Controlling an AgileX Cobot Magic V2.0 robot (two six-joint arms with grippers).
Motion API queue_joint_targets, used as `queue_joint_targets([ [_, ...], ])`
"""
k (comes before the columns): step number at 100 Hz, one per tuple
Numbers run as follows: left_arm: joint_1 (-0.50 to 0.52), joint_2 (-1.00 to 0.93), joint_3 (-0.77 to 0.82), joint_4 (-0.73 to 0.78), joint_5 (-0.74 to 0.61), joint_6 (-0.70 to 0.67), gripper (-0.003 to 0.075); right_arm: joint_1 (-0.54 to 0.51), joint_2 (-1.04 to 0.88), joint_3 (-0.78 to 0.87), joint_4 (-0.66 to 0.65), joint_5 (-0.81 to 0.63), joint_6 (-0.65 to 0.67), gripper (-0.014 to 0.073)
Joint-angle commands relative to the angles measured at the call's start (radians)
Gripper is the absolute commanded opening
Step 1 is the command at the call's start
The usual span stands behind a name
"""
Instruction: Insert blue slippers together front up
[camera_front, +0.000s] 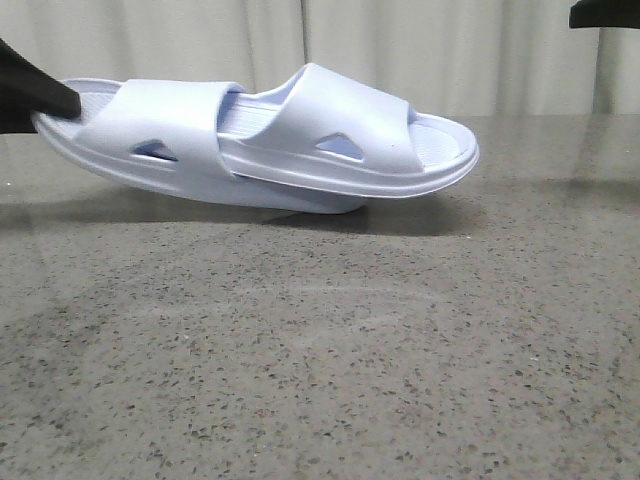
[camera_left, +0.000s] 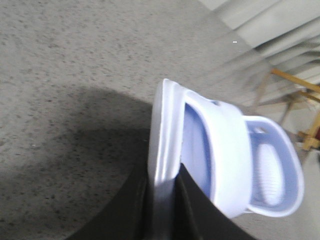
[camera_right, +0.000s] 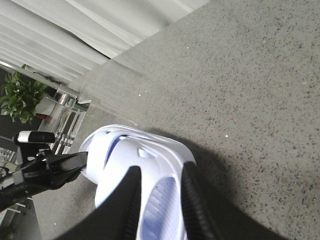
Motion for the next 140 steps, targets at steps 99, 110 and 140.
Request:
queue_joint_targets([
  [99, 0.034, -0.199, -0.188, 0.198, -0.022, 0.054, 0.0060, -0.021, -0.151, -0.030, -0.100, 0.033, -0.017, -0.0076],
  [110, 0.034, -0.249, -0.188, 0.204, -0.079, 0.076, 0.0015, 0.038, -0.199, -0.028, -0.138, -0.067, -0.017, -0.0078],
  [140, -0.109, -0.412, -0.098, 0.390, -0.480, 0.076, 0.0015, 0.345, -0.400, 0.093, -0.253, -0.609, -0.017, -0.0078],
])
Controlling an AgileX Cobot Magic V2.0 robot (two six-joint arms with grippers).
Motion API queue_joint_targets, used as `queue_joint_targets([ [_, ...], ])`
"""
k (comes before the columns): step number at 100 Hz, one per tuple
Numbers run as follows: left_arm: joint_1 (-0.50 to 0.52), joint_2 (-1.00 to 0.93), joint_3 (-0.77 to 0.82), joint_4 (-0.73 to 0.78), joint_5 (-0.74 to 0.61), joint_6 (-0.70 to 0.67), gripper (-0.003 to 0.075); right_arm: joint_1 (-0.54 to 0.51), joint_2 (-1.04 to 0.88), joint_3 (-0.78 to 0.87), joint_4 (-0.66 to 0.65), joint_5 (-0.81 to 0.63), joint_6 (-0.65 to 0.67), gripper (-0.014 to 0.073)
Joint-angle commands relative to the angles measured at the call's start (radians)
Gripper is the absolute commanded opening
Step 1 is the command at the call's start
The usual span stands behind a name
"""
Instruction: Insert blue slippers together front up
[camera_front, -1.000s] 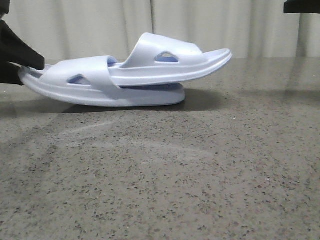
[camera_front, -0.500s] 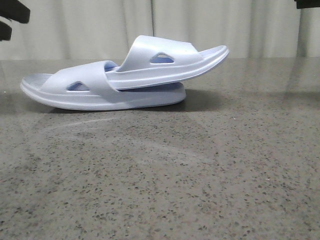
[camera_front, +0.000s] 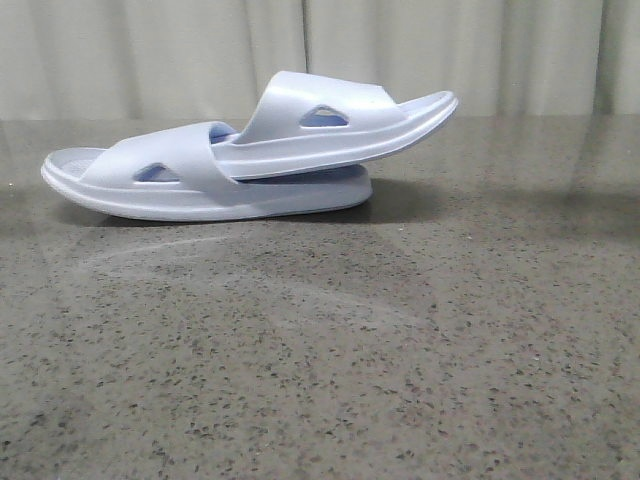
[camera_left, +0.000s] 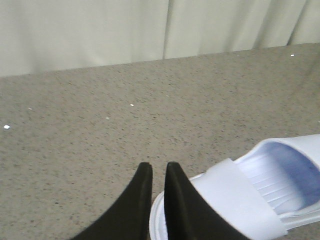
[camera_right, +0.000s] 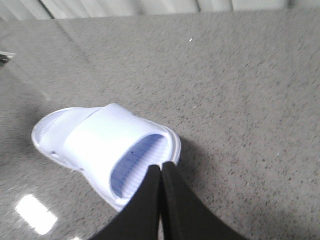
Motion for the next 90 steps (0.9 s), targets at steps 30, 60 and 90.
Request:
queue_joint_targets([
  [30, -0.305, -0.273, 0.280, 0.068, -0.538, 0.006, 0.0015, 0.356, -0.310, 0.341, -0.044, -0.700, -0.015, -0.0078],
  [60, -0.417, -0.448, 0.484, -0.083, -0.639, 0.006, 0.0015, 0.469, -0.516, 0.645, 0.032, -0.912, -0.015, -0.0078],
  [90, -0.431, -0.594, 0.559, -0.151, -0.694, 0.006, 0.0015, 0.469, -0.550, 0.688, 0.099, -0.937, -0.015, -0.0078],
])
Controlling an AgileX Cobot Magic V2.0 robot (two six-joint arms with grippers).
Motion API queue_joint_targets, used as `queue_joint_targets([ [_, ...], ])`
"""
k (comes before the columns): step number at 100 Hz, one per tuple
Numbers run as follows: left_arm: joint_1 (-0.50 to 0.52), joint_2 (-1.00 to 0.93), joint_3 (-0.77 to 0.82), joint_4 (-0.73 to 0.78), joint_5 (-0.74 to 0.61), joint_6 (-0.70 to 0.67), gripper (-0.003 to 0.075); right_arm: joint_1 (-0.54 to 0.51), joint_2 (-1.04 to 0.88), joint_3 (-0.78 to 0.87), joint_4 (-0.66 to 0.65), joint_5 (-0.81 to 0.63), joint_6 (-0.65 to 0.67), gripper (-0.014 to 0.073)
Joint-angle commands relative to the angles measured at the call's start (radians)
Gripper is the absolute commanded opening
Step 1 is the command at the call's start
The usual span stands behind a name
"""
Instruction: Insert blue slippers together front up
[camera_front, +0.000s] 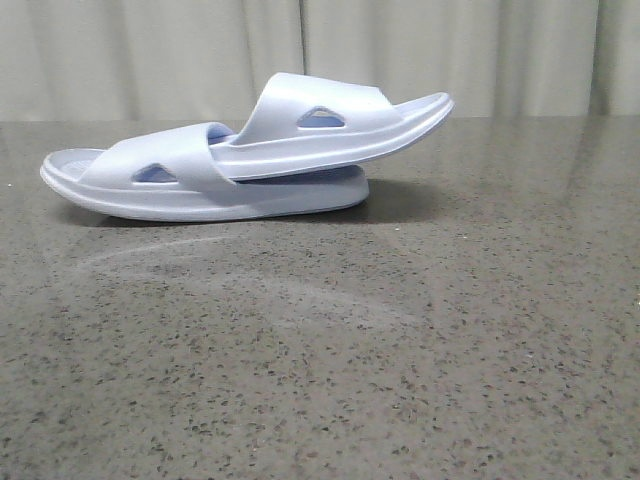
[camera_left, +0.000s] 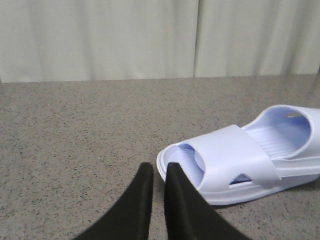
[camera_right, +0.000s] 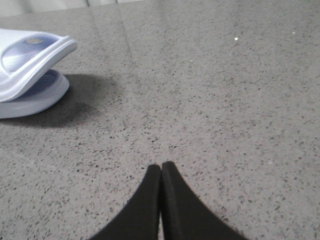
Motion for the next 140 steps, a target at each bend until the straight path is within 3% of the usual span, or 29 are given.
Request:
queue_joint_targets([
  [1, -0.010, -0.012, -0.020, -0.019, -0.042, 0.000, 0.0015, 0.004, -0.003, -0.024, -0.003, -0.037, -0.013, -0.0078],
  [99, -0.010, -0.010, -0.014, -0.051, -0.038, 0.000, 0.0015, 0.004, -0.003, -0.024, -0.003, -0.028, -0.013, -0.0078],
  [105, -0.010, -0.012, 0.000, 0.002, -0.042, -0.006, 0.0015, 0.004, -0.003, -0.024, -0.003, -0.028, -0.013, -0.0078],
  [112, -0.010, -0.017, 0.016, 0.220, -0.038, -0.152, 0.0015, 0.004, -0.003, -0.024, -0.003, -0.028, -0.013, -0.0078],
  [120, 0.012, -0.041, 0.054, 0.563, -0.095, -0.553, 0.0015, 0.004, -0.003, -0.024, -0.003, -0.026, -0.013, -0.0078],
  [128, 0.073, -0.087, 0.118, 0.827, -0.140, -0.831, 0.0015, 0.004, -0.003, -0.024, -0.003, -0.026, -0.013, -0.0078],
  [140, 0.184, -0.195, 0.198, 1.007, -0.096, -0.988, 0.0015, 0.004, -0.003, -0.024, -0.003, -0.026, -0.013, -0.0078],
])
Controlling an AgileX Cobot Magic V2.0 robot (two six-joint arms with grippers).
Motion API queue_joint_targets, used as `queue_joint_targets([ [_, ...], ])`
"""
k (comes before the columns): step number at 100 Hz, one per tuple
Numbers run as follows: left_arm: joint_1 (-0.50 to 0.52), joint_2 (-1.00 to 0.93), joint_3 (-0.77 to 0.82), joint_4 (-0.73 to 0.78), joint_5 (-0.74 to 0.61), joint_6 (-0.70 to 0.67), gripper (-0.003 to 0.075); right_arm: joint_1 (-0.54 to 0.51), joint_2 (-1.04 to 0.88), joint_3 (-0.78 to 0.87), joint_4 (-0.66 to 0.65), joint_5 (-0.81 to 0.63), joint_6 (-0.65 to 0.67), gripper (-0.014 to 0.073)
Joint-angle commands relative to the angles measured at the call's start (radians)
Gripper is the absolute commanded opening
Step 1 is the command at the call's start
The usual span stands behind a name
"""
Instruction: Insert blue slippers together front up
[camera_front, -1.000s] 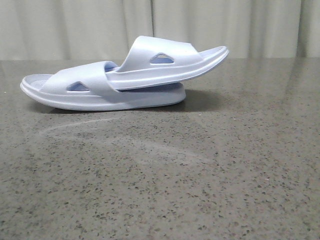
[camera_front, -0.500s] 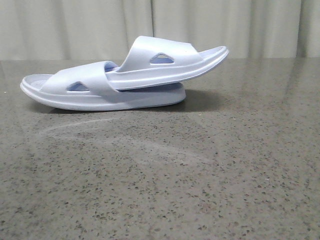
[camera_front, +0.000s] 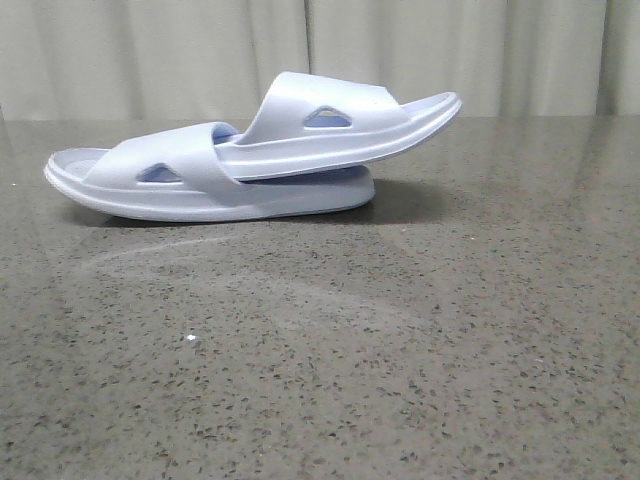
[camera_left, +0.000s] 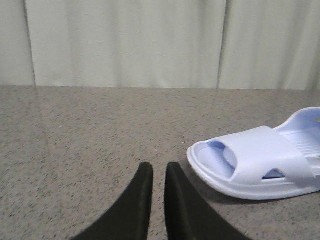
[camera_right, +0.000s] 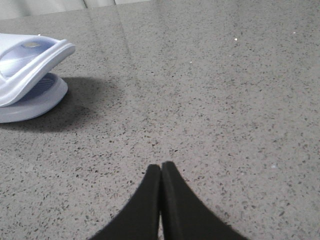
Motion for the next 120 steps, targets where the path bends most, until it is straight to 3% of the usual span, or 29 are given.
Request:
queue_joint_targets([
  [1, 0.082, -0.078, 0.029, 0.176, -0.041, -0.182, 0.0015, 0.004, -0.003, -0.024, -0.016, -0.018, -0.011, -0.0078],
  [18, 0.219, -0.231, 0.112, 0.376, 0.016, -0.360, 0.0015, 0.004, -0.003, -0.024, -0.016, -0.018, -0.011, -0.0078],
  [48, 0.353, -0.367, 0.168, 0.390, 0.147, -0.360, 0.0015, 0.004, -0.003, -0.024, -0.016, -0.018, -0.011, -0.0078],
  [120, 0.362, -0.389, 0.170, 0.382, 0.175, -0.360, 0.0015, 0.004, -0.003, -0.024, -0.016, -0.018, -0.011, -0.0078],
])
